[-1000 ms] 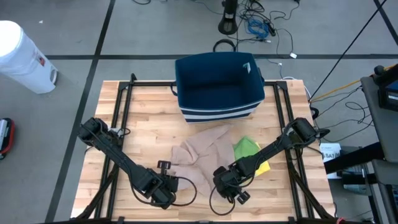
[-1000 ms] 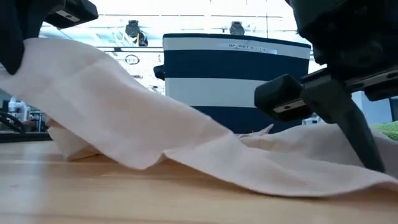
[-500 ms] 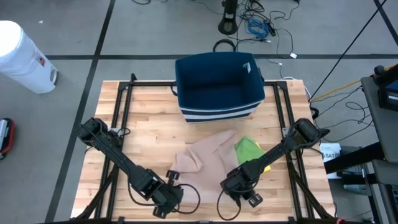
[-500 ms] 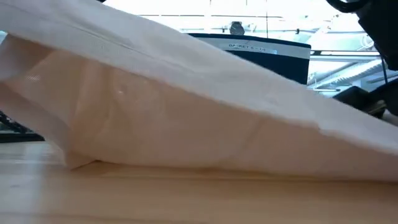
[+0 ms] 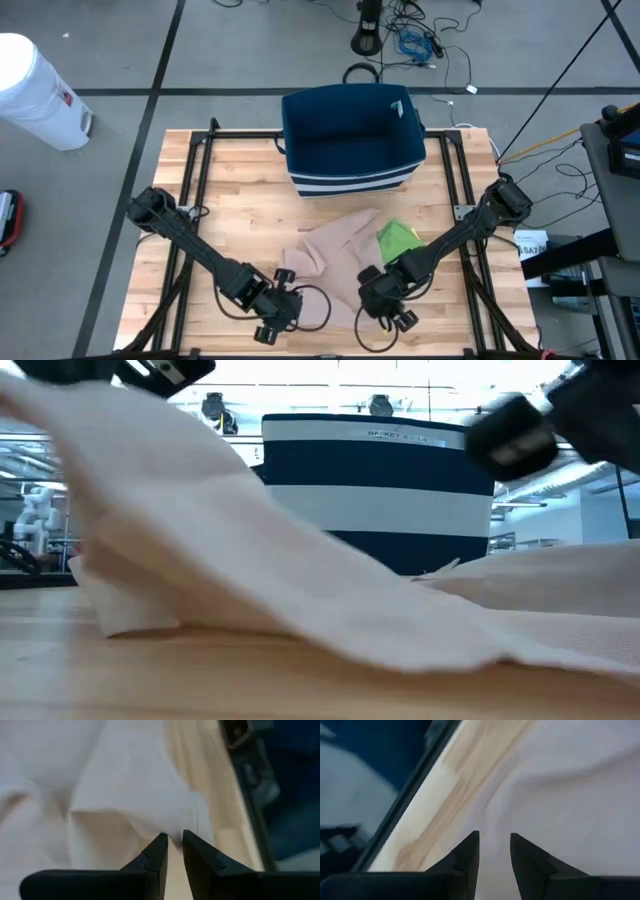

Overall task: Fold towel
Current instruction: Fold the light brown towel

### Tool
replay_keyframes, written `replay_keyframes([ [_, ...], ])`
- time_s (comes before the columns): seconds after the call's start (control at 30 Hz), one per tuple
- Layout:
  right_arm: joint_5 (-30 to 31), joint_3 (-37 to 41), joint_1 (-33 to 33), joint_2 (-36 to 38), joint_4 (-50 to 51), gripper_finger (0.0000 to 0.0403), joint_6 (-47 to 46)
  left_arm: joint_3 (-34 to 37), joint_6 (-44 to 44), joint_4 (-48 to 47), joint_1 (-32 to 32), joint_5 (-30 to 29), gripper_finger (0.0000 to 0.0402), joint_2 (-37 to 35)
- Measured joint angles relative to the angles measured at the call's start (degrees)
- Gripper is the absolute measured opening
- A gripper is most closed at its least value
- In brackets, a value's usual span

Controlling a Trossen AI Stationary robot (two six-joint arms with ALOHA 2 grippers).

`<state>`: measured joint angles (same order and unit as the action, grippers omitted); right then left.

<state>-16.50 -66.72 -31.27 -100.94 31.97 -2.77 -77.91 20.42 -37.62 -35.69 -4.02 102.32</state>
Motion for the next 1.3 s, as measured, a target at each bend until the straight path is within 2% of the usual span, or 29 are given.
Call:
replay_keyframes([
  [0.1,6.0,-0.1,0.3,0.1,-6.4,0.0098,3.7,0.0,-1.2,0.0,1.8,7.5,0.0072,0.0],
  [0.17,8.1,-0.1,1.0,0.1,-9.4,0.0098,6.2,0.0,-1.4,-0.1,3.1,10.4,0.0073,0.0],
  [0.3,9.3,-0.1,2.9,0.1,-12.2,0.0098,8.4,0.0,-1.6,-0.2,4.2,10.2,0.0082,0.0],
  [0.57,6.8,-0.1,4.3,-3.6,-22.1,0.0098,12.8,0.4,0.3,-7.8,3.3,3.4,0.0123,0.0],
  [0.77,5.6,-0.1,4.9,-8.0,-28.7,0.0098,15.3,3.9,3.8,-6.9,1.4,4.8,0.0129,-0.1],
  [0.9,5.6,-0.2,5.6,-10.6,-28.4,0.0098,14.8,7.0,5.1,-2.7,0.0,6.0,0.0129,0.0],
  [1.13,4.4,-0.2,6.3,-12.5,-21.0,0.0098,11.4,13.0,5.0,13.1,-1.0,6.5,0.0129,-0.1],
  [1.3,4.3,-0.2,6.3,-11.7,-17.8,0.0098,9.6,15.5,4.1,15.9,0.0,4.6,0.0129,0.5],
])
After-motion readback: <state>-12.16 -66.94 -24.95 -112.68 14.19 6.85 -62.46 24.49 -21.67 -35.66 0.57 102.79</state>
